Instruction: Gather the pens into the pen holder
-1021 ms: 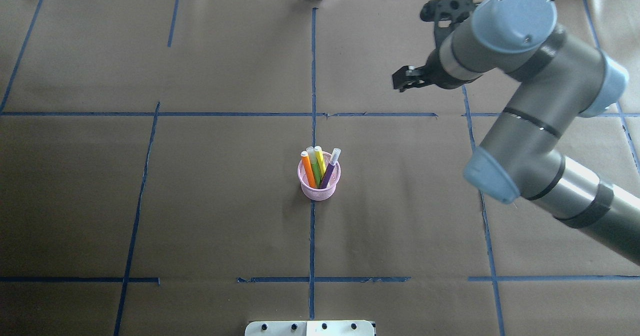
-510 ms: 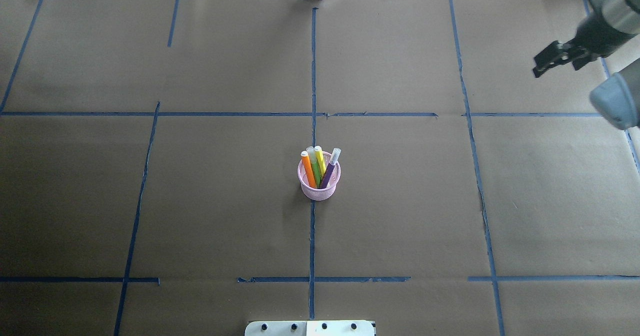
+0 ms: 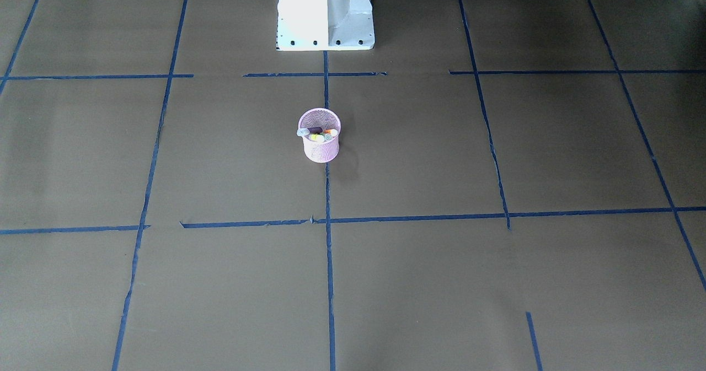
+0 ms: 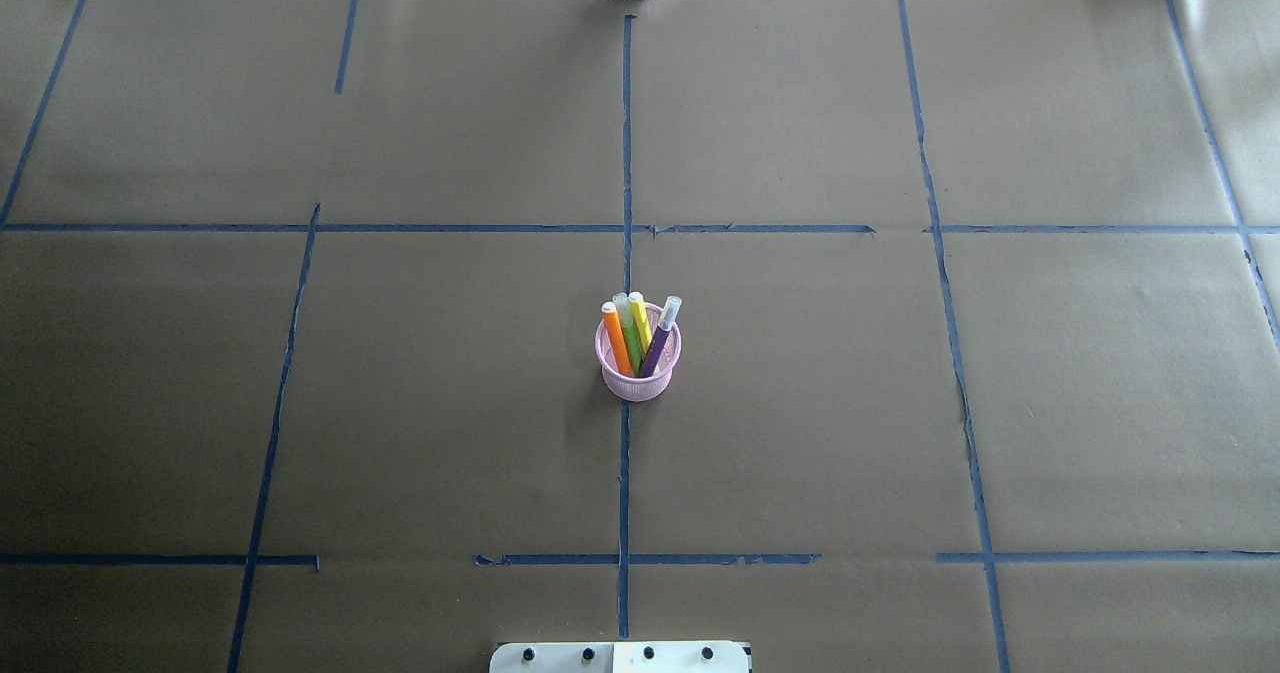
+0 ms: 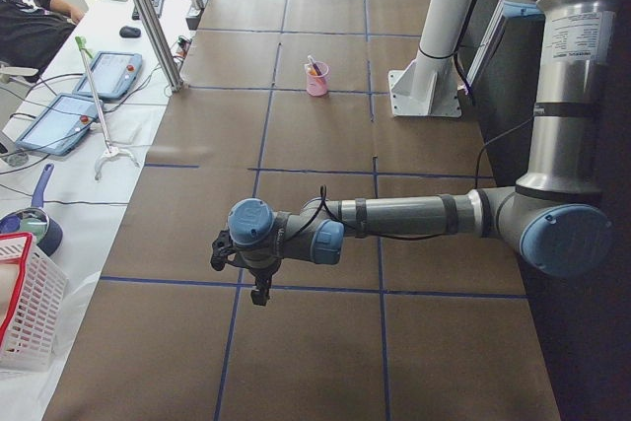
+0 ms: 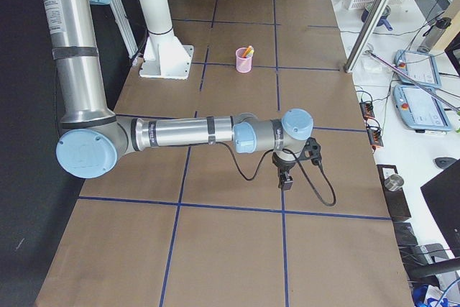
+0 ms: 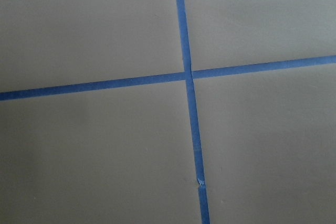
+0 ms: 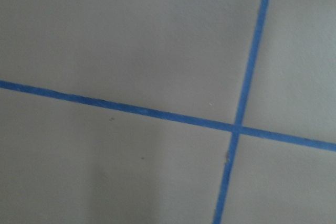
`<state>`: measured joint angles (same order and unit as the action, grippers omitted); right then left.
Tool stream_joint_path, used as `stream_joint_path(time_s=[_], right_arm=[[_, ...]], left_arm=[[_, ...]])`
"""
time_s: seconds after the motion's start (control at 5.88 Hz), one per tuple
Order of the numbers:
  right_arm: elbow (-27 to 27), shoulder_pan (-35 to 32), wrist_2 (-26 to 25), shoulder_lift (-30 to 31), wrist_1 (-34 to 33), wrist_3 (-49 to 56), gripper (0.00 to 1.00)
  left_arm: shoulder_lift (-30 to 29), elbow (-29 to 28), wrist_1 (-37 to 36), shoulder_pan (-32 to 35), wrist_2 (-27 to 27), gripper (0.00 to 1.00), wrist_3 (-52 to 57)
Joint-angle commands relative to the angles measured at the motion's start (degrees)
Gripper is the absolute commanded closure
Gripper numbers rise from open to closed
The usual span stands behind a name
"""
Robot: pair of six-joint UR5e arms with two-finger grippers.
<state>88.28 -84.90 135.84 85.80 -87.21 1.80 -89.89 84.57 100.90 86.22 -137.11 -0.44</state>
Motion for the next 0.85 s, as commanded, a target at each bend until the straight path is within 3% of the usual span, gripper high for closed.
stream_joint_path(time_s=[0.0, 0.68], right_arm=[[1.01, -7.01, 1.88, 5.07, 0.11, 4.07, 0.0], [0.93, -8.44, 0.93, 6.84, 0.63, 4.44, 0.0]], left_arm=[[-0.02, -0.1, -0.88, 0.0, -0.09, 0.0, 0.0], [2.78, 0.77, -2.64, 0.79, -0.09, 0.0, 5.09]])
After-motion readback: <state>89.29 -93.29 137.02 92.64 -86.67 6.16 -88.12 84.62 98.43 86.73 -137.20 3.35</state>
